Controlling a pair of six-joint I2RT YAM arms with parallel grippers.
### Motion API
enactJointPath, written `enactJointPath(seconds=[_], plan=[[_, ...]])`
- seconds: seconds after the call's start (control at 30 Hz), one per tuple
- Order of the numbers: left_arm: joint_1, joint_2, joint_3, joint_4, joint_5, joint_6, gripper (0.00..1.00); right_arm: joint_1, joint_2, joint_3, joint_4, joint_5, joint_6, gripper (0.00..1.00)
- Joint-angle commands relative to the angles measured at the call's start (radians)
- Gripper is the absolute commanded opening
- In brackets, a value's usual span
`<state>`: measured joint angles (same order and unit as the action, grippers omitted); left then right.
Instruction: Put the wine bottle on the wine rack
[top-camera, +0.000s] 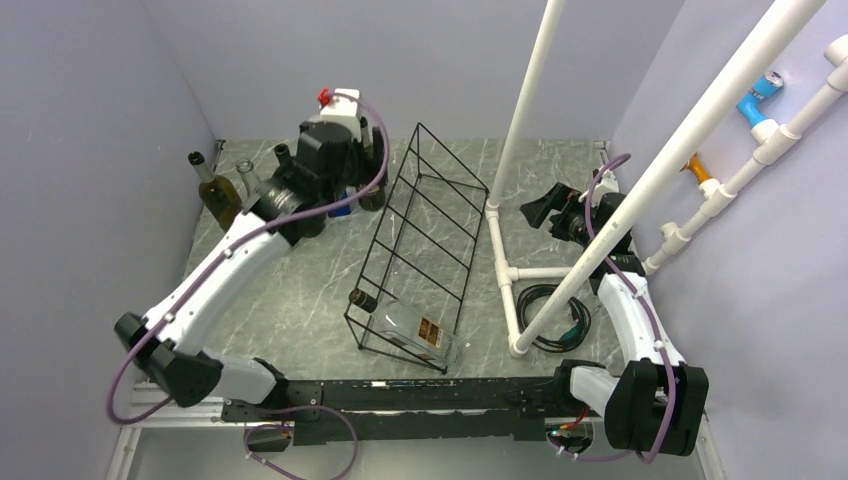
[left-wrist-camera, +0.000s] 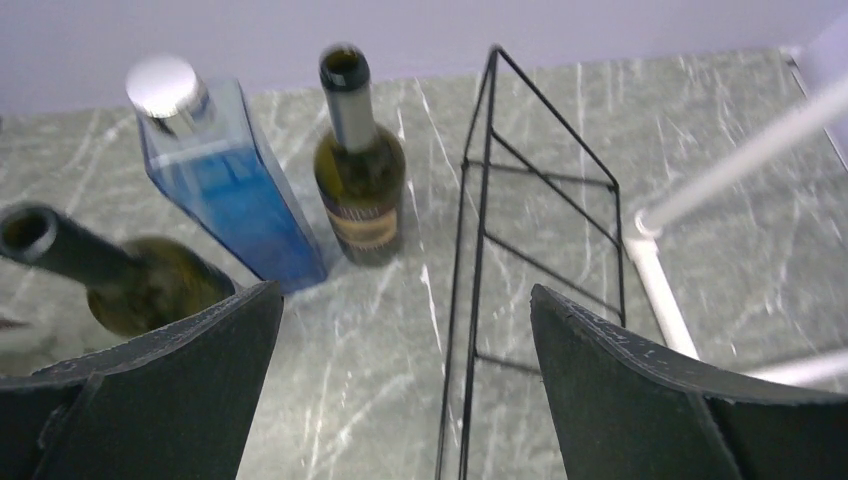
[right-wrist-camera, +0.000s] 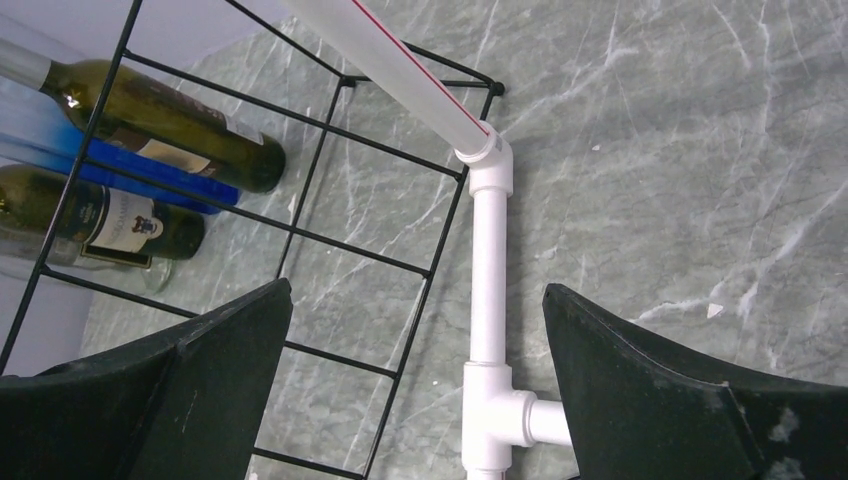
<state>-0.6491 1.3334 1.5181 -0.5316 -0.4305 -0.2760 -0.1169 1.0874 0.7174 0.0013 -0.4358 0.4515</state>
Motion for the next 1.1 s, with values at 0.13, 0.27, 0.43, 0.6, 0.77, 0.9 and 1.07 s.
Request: enactJointPath(seconds=[0.13, 0.27, 0.43, 0.6, 0.77, 0.9, 1.07], plan=[[0.056, 0.238, 0.226, 0.116, -0.159, 0.128, 1.0, 0.0, -0.034, -0.001, 0.038, 0.032, -0.035, 1.0], [0.07, 0.331, 0.272, 0.182, -0.159, 0.135, 0.99, -0.001, -0.036, -0.002, 0.03, 0.038, -0.039, 1.0], [0.074, 0.406, 0.3, 0.254, -0.175, 0.143, 0.9, 0.0, -0.016, -0.006, 0.047, 0.029, -0.032, 1.0], [0.081, 0.46, 0.313, 0.308, -0.212, 0.18, 0.81, 0.0, -0.017, -0.004, 0.043, 0.028, -0.037, 1.0], [0.093, 0.492, 0.321, 0.342, -0.23, 0.21, 0.82, 0.0, -0.005, -0.001, 0.04, 0.024, -0.036, 1.0], [0.113, 0.516, 0.334, 0.312, -0.238, 0.169, 0.82, -0.001, -0.006, -0.004, 0.045, 0.023, -0.034, 1.0], [0.14, 0.542, 0.327, 0.317, -0.199, 0.123, 0.83, 0.0, -0.008, 0.003, 0.034, 0.025, -0.038, 1.0]])
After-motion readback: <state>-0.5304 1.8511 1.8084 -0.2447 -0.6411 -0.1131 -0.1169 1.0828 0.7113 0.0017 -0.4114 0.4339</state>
